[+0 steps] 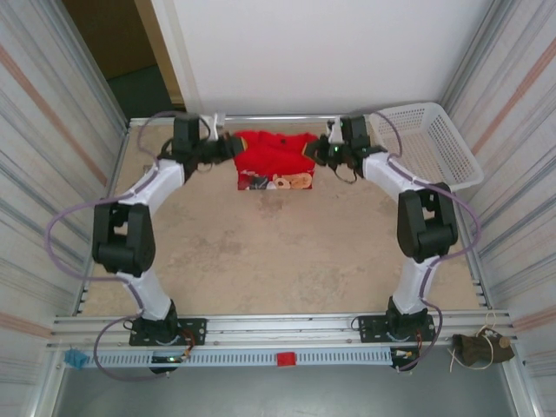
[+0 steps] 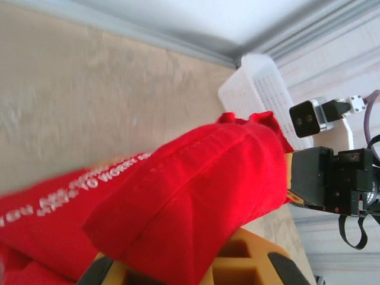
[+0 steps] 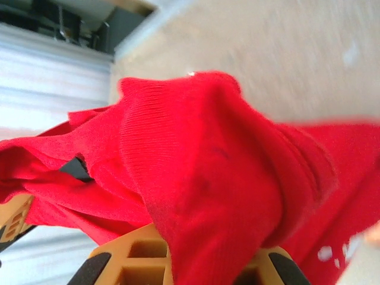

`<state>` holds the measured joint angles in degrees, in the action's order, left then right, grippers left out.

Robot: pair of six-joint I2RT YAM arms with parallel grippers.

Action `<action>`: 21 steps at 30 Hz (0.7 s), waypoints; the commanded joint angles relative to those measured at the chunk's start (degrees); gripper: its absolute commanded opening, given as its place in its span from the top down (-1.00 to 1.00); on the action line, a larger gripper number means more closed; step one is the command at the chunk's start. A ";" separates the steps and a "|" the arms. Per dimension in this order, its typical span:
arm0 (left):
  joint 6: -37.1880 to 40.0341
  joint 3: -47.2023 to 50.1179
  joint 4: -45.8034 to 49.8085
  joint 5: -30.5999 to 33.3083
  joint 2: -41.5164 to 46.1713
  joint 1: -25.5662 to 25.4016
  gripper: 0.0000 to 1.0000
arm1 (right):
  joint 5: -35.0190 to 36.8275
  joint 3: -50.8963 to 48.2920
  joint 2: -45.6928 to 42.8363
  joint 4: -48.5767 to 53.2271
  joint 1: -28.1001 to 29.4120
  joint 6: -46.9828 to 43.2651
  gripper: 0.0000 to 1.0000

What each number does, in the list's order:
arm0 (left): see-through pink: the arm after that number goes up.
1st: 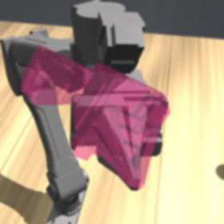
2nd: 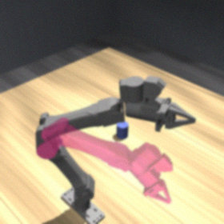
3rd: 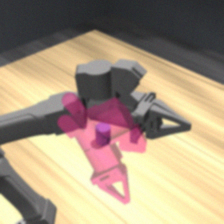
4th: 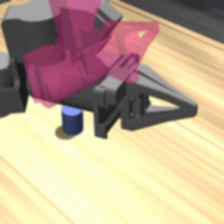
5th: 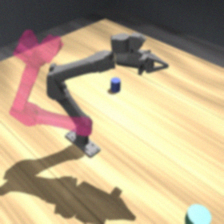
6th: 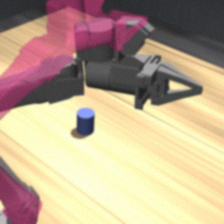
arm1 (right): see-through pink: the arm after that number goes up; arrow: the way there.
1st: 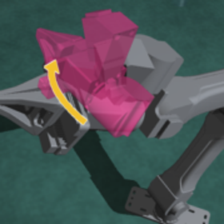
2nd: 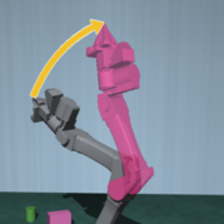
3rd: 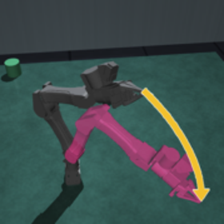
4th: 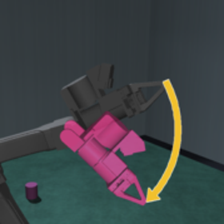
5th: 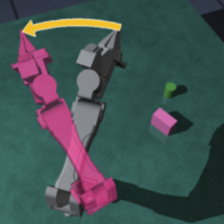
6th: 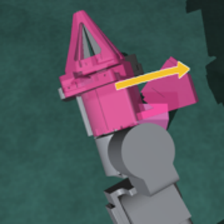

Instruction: Fold the inside-out t-shirt

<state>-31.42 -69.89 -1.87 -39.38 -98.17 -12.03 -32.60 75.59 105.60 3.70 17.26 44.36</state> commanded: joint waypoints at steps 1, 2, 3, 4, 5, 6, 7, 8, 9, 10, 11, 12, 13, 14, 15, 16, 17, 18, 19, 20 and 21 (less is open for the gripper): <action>-2.20 14.03 -8.33 2.27 10.51 -2.47 1.00 | 2.30 -13.10 -9.50 -5.17 2.95 -1.33 1.00; -1.92 17.69 -8.41 3.54 13.55 -3.59 1.00 | 3.64 -16.79 -11.92 -5.79 4.15 -1.40 1.00; -1.58 21.36 -8.36 5.20 16.55 -5.06 1.00 | 5.15 -20.44 -14.51 -6.13 5.40 -1.55 1.00; -1.02 24.47 -7.89 7.15 19.58 -6.50 1.00 | 6.91 -23.65 -17.11 -6.48 7.03 -1.67 1.00; -0.47 26.37 -6.96 9.05 21.78 -7.74 1.00 | 8.84 -25.59 -18.91 -6.44 8.35 -1.87 1.00; -0.30 28.41 -6.90 11.06 23.72 -8.79 1.00 | 10.83 -27.01 -20.50 -6.18 9.48 -2.26 1.00; -0.61 30.06 -7.93 12.33 24.87 -9.41 1.00 | 12.58 -27.70 -21.41 -5.83 10.32 -2.48 1.00; -0.86 31.01 -8.78 13.41 25.57 -9.52 1.00 | 13.87 -28.20 -22.17 -5.81 10.79 -2.57 1.00; -0.98 31.42 -9.02 14.22 26.10 -9.39 1.00 | 15.11 -28.37 -22.84 -5.81 11.11 -2.55 1.00; -0.86 31.23 -9.23 14.55 26.71 -9.41 1.00 | 15.68 -28.31 -23.62 -5.77 11.21 -2.59 1.00; -0.63 30.78 -8.79 14.89 27.32 -9.46 1.00 | 16.15 -28.16 -24.57 -5.51 11.37 -2.67 1.00; -0.19 29.72 -7.83 15.25 27.87 -9.53 1.00 | 16.85 -27.41 -25.48 -4.66 11.48 -3.14 1.00; 0.45 28.23 -6.78 15.83 28.11 -9.50 1.00 | 17.20 -26.09 -25.80 -3.29 11.42 -3.75 1.00; 1.20 26.39 -5.41 16.24 27.92 -9.44 1.00 | 17.26 -24.53 -25.76 -2.04 11.16 -4.27 1.00; 1.89 23.76 -3.77 16.02 26.95 -8.82 1.00 | 17.27 -22.56 -25.20 -1.17 10.85 -5.05 1.00; 2.19 21.33 -3.16 14.98 25.31 -8.00 1.00 | 17.12 -20.26 -24.13 -0.39 10.21 -5.55 1.00; 2.07 19.12 -3.16 13.89 23.61 -7.10 1.00 | 16.54 -17.82 -22.64 0.43 9.44 -5.90 1.00; 1.99 16.64 -3.31 12.65 21.26 -6.21 1.00 | 15.61 -15.04 -20.86 1.09 8.56 -6.17 1.00; 2.40 14.02 -3.52 11.74 18.81 -5.51 1.00 | 14.93 -11.96 -18.89 1.49 7.70 -6.55 1.00; 2.66 11.61 -3.65 11.03 16.49 -4.91 1.00 | 14.78 -9.17 -17.02 2.04 6.90 -6.93 1.00; 2.73 8.51 -4.03 9.64 13.32 -4.10 1.00 | 14.51 -5.78 -14.68 2.36 5.90 -7.05 1.00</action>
<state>-30.68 -54.98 -4.56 -26.96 -79.59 -17.96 -18.04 62.78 86.94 4.82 25.47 39.92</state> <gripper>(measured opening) 0.054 0.061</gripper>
